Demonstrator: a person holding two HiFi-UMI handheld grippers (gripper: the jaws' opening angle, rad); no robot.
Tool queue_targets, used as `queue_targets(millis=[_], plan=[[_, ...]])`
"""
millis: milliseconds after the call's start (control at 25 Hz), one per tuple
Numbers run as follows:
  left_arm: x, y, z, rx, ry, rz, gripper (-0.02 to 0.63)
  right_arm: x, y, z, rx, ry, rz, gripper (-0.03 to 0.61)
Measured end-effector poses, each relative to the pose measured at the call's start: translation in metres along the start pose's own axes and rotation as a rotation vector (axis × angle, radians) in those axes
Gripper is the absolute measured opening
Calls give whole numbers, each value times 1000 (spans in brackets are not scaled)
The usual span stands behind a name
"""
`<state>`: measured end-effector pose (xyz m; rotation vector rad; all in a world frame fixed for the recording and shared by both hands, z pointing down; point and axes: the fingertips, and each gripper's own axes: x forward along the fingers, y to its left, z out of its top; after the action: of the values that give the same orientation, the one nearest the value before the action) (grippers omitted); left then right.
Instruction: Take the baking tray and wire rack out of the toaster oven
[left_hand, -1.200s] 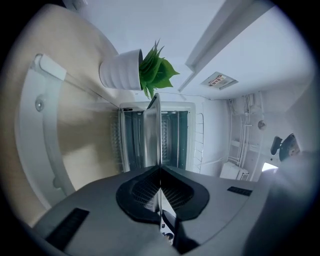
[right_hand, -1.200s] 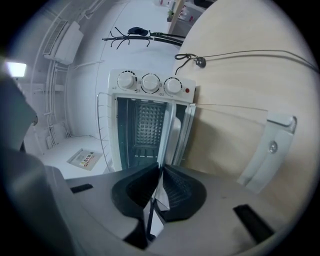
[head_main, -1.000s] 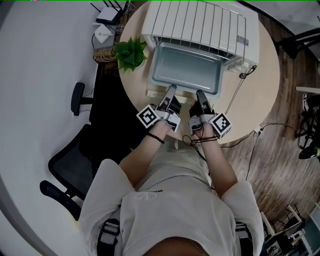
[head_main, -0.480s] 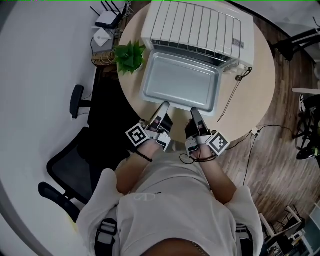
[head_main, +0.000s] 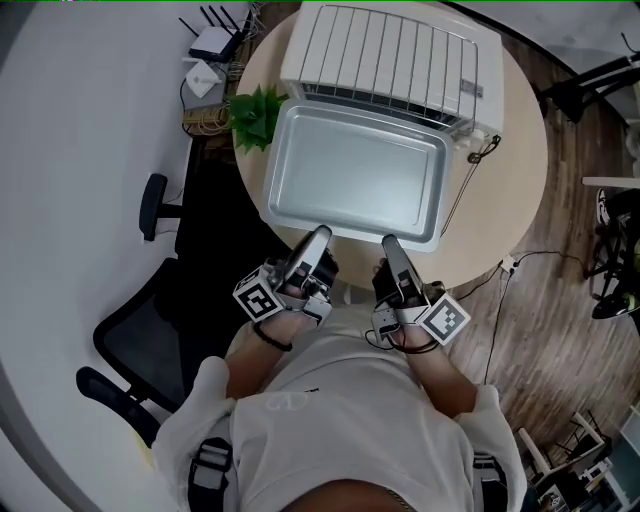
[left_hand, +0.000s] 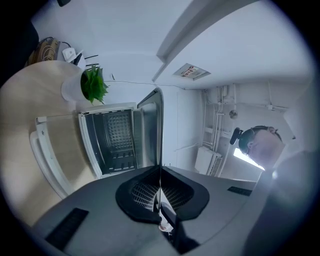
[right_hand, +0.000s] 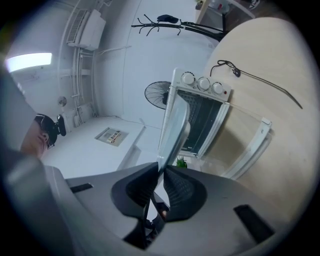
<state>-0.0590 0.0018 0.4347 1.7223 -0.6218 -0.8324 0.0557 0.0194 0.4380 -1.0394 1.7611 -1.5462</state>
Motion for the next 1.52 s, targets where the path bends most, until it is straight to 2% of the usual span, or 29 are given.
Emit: queue_targets(millis=[120, 360, 760, 880, 1400, 1520], plan=[[6, -14, 3, 18, -4, -35, 6, -1, 16, 6, -38, -6, 29, 32], [26, -20, 10, 3, -12, -73, 6, 8, 29, 24, -100, -22, 55, 32], [90, -18, 29, -19, -43, -107, 8, 45, 33, 76, -121, -53, 53, 32], [123, -10, 40, -34, -48, -108, 8, 66, 33, 105, -143, -54, 51, 32], [130, 7, 37, -32, -103, -87, 9, 73, 15, 116, -149, -84, 36, 34], [153, 14, 51, -33, -116, -71, 9, 95, 15, 135, -154, -90, 29, 37]])
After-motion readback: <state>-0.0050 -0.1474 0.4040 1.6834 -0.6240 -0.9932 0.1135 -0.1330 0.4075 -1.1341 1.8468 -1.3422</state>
